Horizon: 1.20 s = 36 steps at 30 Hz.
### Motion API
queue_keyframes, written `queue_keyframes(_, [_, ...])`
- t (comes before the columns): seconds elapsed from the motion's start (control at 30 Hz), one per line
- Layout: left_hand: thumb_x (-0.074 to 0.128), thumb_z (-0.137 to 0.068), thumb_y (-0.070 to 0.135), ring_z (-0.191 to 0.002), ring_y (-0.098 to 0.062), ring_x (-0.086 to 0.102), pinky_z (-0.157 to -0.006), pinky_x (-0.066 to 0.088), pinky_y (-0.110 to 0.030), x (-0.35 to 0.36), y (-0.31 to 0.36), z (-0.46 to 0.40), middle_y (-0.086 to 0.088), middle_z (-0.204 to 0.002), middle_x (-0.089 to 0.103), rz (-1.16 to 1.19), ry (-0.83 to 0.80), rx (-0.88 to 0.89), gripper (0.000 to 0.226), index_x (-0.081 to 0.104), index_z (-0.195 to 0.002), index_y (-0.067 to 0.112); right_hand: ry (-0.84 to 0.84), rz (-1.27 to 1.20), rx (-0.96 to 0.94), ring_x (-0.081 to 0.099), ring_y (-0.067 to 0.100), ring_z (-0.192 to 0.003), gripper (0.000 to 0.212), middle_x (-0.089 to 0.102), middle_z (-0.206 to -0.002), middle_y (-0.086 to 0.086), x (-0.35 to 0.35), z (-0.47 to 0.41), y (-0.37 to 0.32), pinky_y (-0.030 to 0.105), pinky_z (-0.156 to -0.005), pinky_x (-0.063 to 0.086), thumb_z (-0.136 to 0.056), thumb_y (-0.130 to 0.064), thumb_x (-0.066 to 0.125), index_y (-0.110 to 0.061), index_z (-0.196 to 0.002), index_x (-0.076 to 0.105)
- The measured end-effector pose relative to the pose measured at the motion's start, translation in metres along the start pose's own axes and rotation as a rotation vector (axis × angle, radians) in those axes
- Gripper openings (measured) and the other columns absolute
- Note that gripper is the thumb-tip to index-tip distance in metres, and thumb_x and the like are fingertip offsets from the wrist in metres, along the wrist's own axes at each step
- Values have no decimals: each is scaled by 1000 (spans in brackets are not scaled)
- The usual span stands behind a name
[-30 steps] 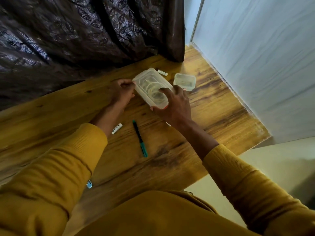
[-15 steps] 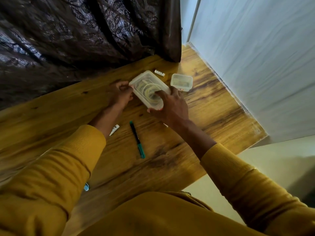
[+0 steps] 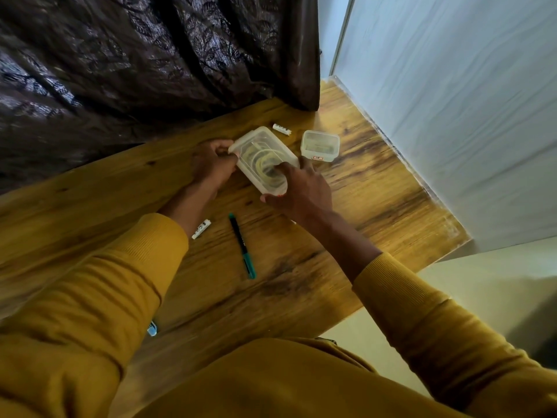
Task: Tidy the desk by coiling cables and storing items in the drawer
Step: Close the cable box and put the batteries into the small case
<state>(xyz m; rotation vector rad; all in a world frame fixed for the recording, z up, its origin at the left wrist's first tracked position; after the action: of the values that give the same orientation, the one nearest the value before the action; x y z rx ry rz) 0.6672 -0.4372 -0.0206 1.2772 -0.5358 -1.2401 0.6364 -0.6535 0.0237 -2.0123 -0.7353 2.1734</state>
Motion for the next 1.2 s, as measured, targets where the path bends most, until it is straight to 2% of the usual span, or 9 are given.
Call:
queue_keyframes(0.1, [68, -101, 19, -108, -18, 68, -84, 63, -32, 0, 2, -1, 0, -121, 67, -33, 12, 12, 19, 69, -120, 20, -19, 48, -14, 60, 30, -119, 73, 53, -140, 11, 1, -3, 2, 43, -86, 60, -80, -67, 75, -29, -140, 59])
queue_keyframes(0.2, [64, -103, 27, -106, -20, 70, -80, 63, -33, 1, -3, -4, -5, -124, 69, 18, 36, -76, 3, 66, -102, 26, -24, -42, -36, 63, 25, -116, 45, 58, -140, 6, -2, -8, 7, 31, -78, 54, -93, -46, 70, -32, -135, 66])
queue_keyframes(0.27, [63, -104, 29, -105, -18, 68, -78, 61, -29, 5, -10, -5, -6, -126, 68, 147, 17, -189, 18, 65, -117, 18, -22, -141, -5, 62, 22, -118, 36, 62, -138, 0, -5, -11, 14, 32, -80, 54, -95, -32, 70, -37, -130, 69])
queue_keyframes(0.47, [60, -106, 27, -111, -19, 62, -94, 58, -31, 15, -14, -2, -7, -129, 60, 206, -49, -323, 41, 48, -143, 13, -27, -359, 178, 64, 23, -92, 70, 63, -112, 0, -6, -18, 36, 47, -70, 60, -82, -32, 86, -17, -133, 41])
queue_keyframes(0.63, [57, -108, 28, -78, -9, 58, -60, 51, -20, 12, -7, -9, -3, -100, 61, 67, -32, -289, 34, 56, -137, 11, -121, -382, 280, 67, 24, -98, 73, 55, -105, -5, 5, -25, 51, 49, -79, 62, -80, -37, 88, -17, -132, 40])
queue_keyframes(0.7, [56, -108, 27, -72, -8, 53, -58, 46, -20, 12, -7, -10, -1, -91, 59, 19, -26, -279, 30, 59, -134, 12, -160, -404, 315, 67, 23, -100, 73, 53, -100, -8, 8, -27, 55, 50, -81, 62, -79, -39, 89, -18, -131, 42])
queue_keyframes(0.9, [64, -102, 19, -99, -17, 56, -65, 45, -24, 7, -2, -14, -3, -123, 62, 11, 34, -239, 32, 59, -134, 16, -175, -431, 364, 67, 23, -101, 75, 59, -112, -1, 12, -26, 61, 50, -82, 62, -72, -47, 91, -21, -125, 45])
queue_keyframes(1.0, [65, -101, 15, -105, -17, 55, -79, 47, -29, 4, 6, -16, 0, -122, 59, -6, 78, -195, 32, 58, -132, 18, -165, -426, 367, 68, 20, -96, 73, 63, -114, 1, 9, -23, 62, 48, -80, 63, -73, -50, 91, -21, -121, 44])
queue_keyframes(1.2, [66, -100, 16, -102, -13, 60, -83, 52, -28, 2, 8, -18, 2, -116, 65, -24, 105, -125, 24, 72, -122, 23, -100, -392, 336, 65, 19, -94, 69, 58, -105, -4, 1, -18, 57, 40, -72, 60, -75, -50, 89, -20, -117, 43])
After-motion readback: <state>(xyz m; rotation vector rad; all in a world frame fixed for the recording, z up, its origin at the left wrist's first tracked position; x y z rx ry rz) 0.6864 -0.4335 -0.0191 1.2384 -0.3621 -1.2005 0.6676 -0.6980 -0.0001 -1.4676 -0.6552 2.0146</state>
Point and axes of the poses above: each hand's wrist, its own z-axis away from the middle knuckle, its own x-axis out of the palm, y = z × x, the point moved 10 cm from there along -z, towards the middle knuckle
